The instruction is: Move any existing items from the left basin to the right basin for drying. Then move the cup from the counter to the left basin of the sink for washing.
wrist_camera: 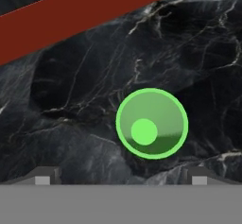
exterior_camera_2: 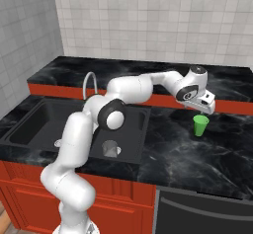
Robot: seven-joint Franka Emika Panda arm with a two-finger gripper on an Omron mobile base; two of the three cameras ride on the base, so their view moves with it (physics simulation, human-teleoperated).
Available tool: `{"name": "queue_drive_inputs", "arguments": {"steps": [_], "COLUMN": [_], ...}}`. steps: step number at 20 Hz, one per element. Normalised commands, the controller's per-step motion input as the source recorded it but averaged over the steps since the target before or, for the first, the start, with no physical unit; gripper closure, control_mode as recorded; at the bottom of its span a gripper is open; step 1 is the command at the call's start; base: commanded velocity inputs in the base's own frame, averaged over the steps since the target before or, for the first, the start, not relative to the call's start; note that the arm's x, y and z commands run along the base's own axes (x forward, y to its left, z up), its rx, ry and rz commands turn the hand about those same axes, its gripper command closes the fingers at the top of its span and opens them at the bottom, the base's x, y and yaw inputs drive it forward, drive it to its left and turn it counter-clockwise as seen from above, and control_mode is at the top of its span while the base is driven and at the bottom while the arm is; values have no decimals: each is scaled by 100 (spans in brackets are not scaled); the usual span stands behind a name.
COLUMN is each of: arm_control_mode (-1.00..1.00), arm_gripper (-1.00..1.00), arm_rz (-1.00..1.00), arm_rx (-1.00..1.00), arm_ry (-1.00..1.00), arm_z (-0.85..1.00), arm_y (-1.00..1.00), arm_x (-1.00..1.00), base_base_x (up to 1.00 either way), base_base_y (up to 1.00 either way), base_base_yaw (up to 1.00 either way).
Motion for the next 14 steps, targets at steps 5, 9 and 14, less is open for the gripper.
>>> {"name": "queue_drive_inputs", "arguments": {"steps": [5, 9, 14], "arm_control_mode": [-100, -100, -100], "arm_gripper": [-100, -100, -100], "arm_rz": [0, 0, 0], "arm_rx": [0, 0, 0], "arm_ry": [0, 0, 0], "arm_z": [-6, -5, -4], "arm_y": [-4, -4, -2], "arm_x": [10, 6, 1], "base_base_x": [0, 0, 0], "base_base_y": [0, 0, 0], "base_base_yaw": [0, 0, 0]}}
